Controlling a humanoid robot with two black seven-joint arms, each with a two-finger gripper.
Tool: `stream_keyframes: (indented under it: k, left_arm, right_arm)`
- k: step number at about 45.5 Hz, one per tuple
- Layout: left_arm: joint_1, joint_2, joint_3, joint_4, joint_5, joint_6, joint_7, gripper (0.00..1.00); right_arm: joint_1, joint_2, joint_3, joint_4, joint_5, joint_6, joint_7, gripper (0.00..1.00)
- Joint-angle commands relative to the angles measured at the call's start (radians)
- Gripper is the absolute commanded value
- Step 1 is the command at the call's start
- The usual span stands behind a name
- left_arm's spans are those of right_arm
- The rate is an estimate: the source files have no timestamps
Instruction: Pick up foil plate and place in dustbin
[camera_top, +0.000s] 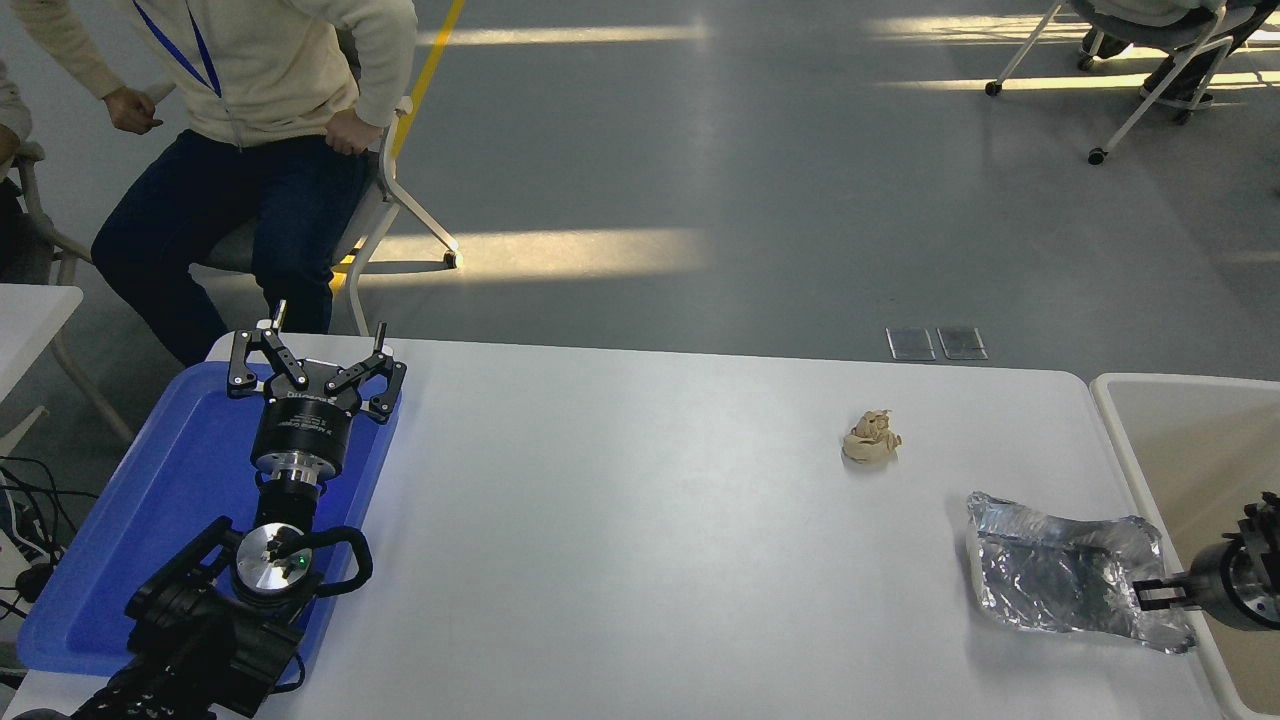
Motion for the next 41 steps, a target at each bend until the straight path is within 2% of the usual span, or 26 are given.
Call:
stream_keyframes:
  k: [1, 9, 23, 31, 41]
  left_arm:
    - [0.0, 0.0, 0.0, 0.0, 0.0, 0.0, 0.0, 1.0]
    - [0.0, 0.0, 0.0, 0.0, 0.0, 0.0, 0.0, 1.0]
    - [0.0, 0.0, 0.0, 0.0, 0.0, 0.0, 0.0, 1.0]
    - [0.0, 0.0, 0.0, 0.0, 0.002, 0.0, 0.0, 1.0]
    - [0.0, 0.0, 0.0, 0.0, 0.002, 0.0, 0.002, 1.0]
  right_arm:
    - [0.033, -0.011, 0.001, 0.012, 0.001, 0.008, 0.031, 0.0]
    - [0.115, -0.068, -0.001, 0.077, -0.001, 0.034, 0.048, 0.0]
    - [0.335, -0.202, -0.021, 0.293, -0.031, 0.132, 0.048, 0.0]
    - [0.527, -0.305, -0.036, 0.46, -0.137, 0.235, 0.04, 0.0]
    - [0.747, -0.382, -0.041, 0.554, -0.183, 0.421, 0.034, 0.0]
